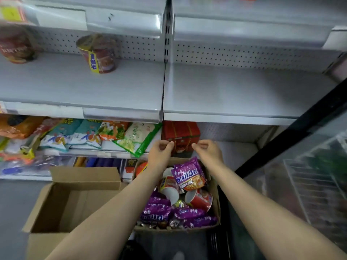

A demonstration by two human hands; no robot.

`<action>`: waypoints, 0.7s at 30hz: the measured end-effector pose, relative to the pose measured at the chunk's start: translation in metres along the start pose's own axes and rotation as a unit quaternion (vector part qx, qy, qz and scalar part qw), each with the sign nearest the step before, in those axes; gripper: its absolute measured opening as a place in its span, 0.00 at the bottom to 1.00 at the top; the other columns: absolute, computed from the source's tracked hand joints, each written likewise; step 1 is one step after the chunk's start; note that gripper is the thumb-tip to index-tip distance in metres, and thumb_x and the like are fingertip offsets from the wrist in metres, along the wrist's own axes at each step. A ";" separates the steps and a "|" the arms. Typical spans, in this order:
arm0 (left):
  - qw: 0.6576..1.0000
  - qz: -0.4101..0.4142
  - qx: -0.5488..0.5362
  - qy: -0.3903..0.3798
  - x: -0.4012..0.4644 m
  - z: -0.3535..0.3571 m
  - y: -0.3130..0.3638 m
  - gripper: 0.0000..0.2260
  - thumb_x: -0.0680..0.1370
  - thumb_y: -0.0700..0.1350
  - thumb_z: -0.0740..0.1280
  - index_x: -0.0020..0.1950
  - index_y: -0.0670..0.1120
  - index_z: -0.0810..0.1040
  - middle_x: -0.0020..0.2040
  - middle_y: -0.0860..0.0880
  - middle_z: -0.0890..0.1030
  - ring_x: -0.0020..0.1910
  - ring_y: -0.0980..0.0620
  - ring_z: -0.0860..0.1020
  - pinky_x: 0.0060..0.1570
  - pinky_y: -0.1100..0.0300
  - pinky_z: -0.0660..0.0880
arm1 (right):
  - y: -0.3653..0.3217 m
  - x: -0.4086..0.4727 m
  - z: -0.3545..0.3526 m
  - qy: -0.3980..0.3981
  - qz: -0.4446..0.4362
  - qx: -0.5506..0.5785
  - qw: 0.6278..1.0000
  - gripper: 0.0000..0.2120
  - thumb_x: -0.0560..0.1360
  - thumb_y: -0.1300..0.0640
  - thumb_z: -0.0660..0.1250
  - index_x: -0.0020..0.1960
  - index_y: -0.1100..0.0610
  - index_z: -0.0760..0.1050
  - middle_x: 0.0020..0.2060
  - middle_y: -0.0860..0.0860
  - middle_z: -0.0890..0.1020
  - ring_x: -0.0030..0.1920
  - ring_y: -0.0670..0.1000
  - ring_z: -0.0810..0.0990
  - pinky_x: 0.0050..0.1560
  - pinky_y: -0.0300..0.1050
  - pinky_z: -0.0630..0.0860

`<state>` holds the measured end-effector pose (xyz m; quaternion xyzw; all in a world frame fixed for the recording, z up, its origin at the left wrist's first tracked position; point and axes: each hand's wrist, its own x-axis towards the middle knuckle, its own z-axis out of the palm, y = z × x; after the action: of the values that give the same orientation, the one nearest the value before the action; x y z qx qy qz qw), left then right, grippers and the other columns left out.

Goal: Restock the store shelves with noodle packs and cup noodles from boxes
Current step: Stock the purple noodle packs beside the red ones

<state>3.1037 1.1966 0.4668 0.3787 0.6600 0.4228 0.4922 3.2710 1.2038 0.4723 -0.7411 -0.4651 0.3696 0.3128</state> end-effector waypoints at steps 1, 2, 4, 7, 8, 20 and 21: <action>1.000 -0.010 0.001 -0.007 0.003 0.002 -0.009 0.11 0.79 0.51 0.69 0.55 0.44 0.78 0.49 0.49 0.80 0.50 0.51 0.78 0.53 0.54 0.74 | 0.008 0.001 0.002 -0.001 0.014 -0.003 1.000 0.20 0.77 0.46 0.72 0.63 0.55 0.77 0.56 0.49 0.81 0.56 0.48 0.80 0.54 0.42 0.75; 1.000 -0.021 0.001 -0.018 0.004 0.004 -0.018 0.12 0.79 0.51 0.69 0.55 0.44 0.78 0.50 0.48 0.81 0.50 0.51 0.78 0.53 0.54 0.75 | 0.017 0.003 0.004 -0.003 0.028 -0.005 1.000 0.20 0.77 0.45 0.72 0.63 0.55 0.76 0.55 0.49 0.81 0.54 0.48 0.79 0.51 0.42 0.75; 0.998 -0.044 0.008 -0.038 0.011 0.010 -0.034 0.12 0.79 0.52 0.70 0.56 0.46 0.77 0.52 0.47 0.81 0.52 0.50 0.79 0.56 0.50 0.77 | 0.032 0.008 0.008 -0.003 0.052 -0.006 0.999 0.18 0.77 0.46 0.72 0.61 0.55 0.76 0.53 0.48 0.81 0.49 0.46 0.79 0.44 0.40 0.74; 0.996 -0.064 0.029 -0.054 0.025 0.019 -0.056 0.13 0.78 0.54 0.69 0.56 0.47 0.77 0.52 0.48 0.81 0.52 0.47 0.81 0.53 0.49 0.80 | 0.052 0.016 0.016 -0.003 0.094 0.006 0.996 0.14 0.76 0.46 0.72 0.57 0.52 0.76 0.50 0.48 0.82 0.46 0.45 0.80 0.45 0.42 0.78; 0.995 -0.066 0.034 -0.062 0.029 0.022 -0.061 0.13 0.79 0.53 0.69 0.57 0.46 0.76 0.51 0.48 0.81 0.50 0.49 0.81 0.47 0.54 0.80 | 0.059 0.020 0.020 -0.003 0.107 0.011 0.994 0.14 0.76 0.46 0.72 0.56 0.52 0.76 0.50 0.48 0.82 0.46 0.46 0.81 0.48 0.45 0.80; 0.982 -0.151 0.055 -0.102 0.090 0.068 -0.159 0.13 0.80 0.53 0.68 0.61 0.47 0.75 0.54 0.49 0.80 0.44 0.55 0.79 0.39 0.59 0.76 | 0.153 0.078 0.053 -0.021 0.207 0.026 0.978 0.11 0.79 0.52 0.70 0.41 0.50 0.72 0.37 0.43 0.77 0.35 0.39 0.75 0.32 0.32 0.70; 0.980 -0.162 0.050 -0.107 0.093 0.071 -0.168 0.10 0.81 0.52 0.67 0.58 0.49 0.75 0.51 0.50 0.80 0.45 0.54 0.79 0.41 0.58 0.76 | 0.161 0.082 0.055 -0.024 0.210 0.017 0.977 0.12 0.79 0.52 0.70 0.40 0.48 0.71 0.37 0.44 0.77 0.35 0.40 0.75 0.35 0.36 0.73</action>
<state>3.1367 1.2353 0.2681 0.3340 0.6761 0.2612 0.6026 3.3228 1.2264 0.2916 -0.8077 -0.3000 0.4526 0.2297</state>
